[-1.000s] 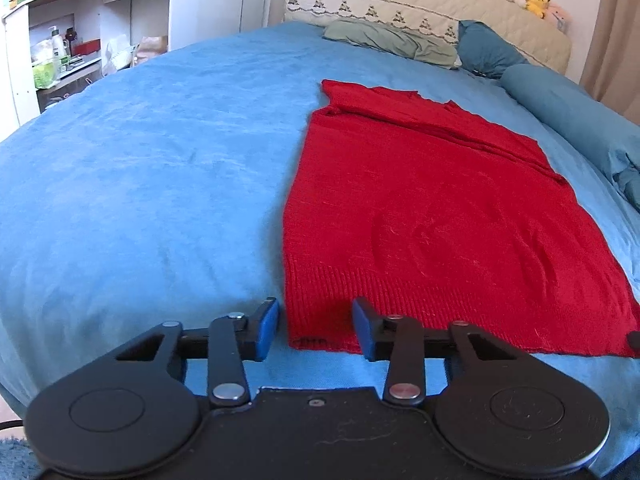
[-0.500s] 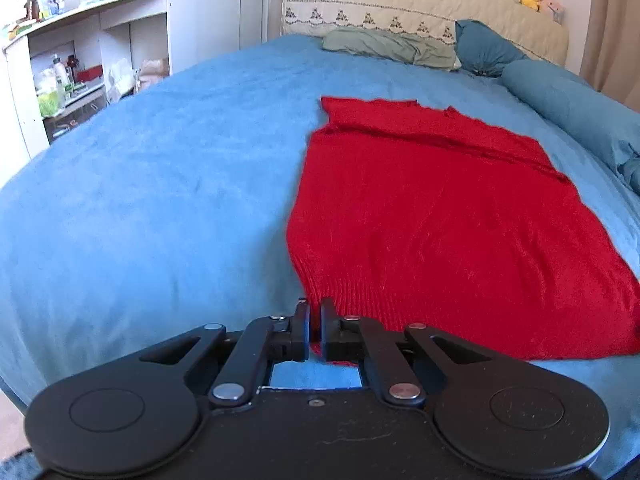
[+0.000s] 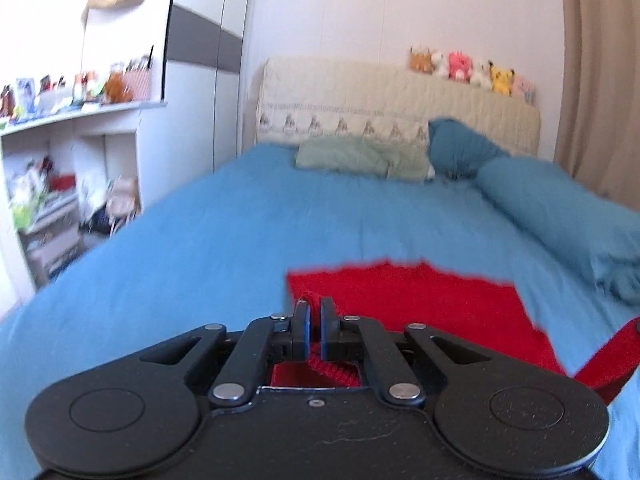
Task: Fold small clothes
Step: 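Grasp the sweater hem with both tools and lift it, then carry the hem over the strip with both tools and release it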
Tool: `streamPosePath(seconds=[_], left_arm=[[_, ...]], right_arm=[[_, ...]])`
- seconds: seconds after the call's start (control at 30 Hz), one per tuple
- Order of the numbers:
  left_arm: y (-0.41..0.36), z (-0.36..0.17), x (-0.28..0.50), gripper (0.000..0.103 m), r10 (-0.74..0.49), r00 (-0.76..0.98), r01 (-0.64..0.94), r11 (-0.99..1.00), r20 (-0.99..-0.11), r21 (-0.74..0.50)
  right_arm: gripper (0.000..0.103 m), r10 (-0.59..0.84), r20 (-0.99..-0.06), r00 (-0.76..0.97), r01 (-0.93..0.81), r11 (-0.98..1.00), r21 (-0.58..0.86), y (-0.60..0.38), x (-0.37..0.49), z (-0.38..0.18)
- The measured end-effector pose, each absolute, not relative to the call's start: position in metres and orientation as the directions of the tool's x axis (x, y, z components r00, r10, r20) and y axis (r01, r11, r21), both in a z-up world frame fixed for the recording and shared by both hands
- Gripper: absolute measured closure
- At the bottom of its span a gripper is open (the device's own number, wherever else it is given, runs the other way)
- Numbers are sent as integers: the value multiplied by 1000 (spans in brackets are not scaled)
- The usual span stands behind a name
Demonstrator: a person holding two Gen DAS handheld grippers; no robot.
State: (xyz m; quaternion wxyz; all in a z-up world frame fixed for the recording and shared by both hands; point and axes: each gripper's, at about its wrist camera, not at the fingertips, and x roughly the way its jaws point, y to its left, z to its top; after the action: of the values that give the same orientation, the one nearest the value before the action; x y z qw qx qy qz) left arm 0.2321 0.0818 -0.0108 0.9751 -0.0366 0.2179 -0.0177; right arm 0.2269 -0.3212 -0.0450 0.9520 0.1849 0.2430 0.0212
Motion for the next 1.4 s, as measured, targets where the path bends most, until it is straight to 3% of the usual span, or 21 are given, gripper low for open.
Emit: streamPosePath(seconds=[0.23,0.4,0.53,0.73,0.77,0.8,0.83,0.87,0.9,0.93,1.03,1.13,1.23,1.4], left_arm=[[72,-12,403,98,20,881,-62,995,-472,-75],[64,-74,508,98,54,831,-138,984,-554,-111],[55,-134,557,99,77,779,-148,987,-622,-62],[54,-152,593,96,69,730,-155,986,-680,-66],[53,-149,599,88,67,722,-145,988,-689,-56],[51,-145,601,66,71,716,-138,990,-694,-42],[51,-140,598,52,81,717,-135,991,-692,-24],[49,-132,593,30,98,729,-130,991,-677,3],[44,-126,586,25,112,744,-123,992,-659,31],[40,-121,577,25,115,758,-105,993,-642,54],[24,-117,544,25,44,762,3,997,-647,72],[10,-137,521,20,-69,688,116,993,-722,16],[-1,-163,507,20,-47,646,159,985,-762,74],[7,-184,503,0,-46,639,147,987,-768,63]], right_arm=[[82,102,-468,878,118,901,417,-345,400,-27],[83,79,-505,859,140,914,382,-352,508,-88],[83,44,-554,831,194,911,363,-360,560,-146],[82,45,-601,798,200,921,334,-365,603,-168],[79,51,-611,790,194,924,329,-366,609,-168],[70,56,-624,780,187,930,316,-365,612,-167],[61,52,-634,771,176,940,292,-363,612,-164],[33,30,-630,776,169,952,254,-358,609,-159],[8,1,-614,790,166,962,215,-354,601,-153],[1,-17,-593,805,156,970,185,-349,591,-147],[0,49,-600,798,66,984,168,-334,568,-143],[0,98,-642,760,-16,991,133,-313,551,-156],[0,117,-678,725,-44,991,124,-301,547,-175],[0,77,-694,716,-24,996,86,-299,549,-206]])
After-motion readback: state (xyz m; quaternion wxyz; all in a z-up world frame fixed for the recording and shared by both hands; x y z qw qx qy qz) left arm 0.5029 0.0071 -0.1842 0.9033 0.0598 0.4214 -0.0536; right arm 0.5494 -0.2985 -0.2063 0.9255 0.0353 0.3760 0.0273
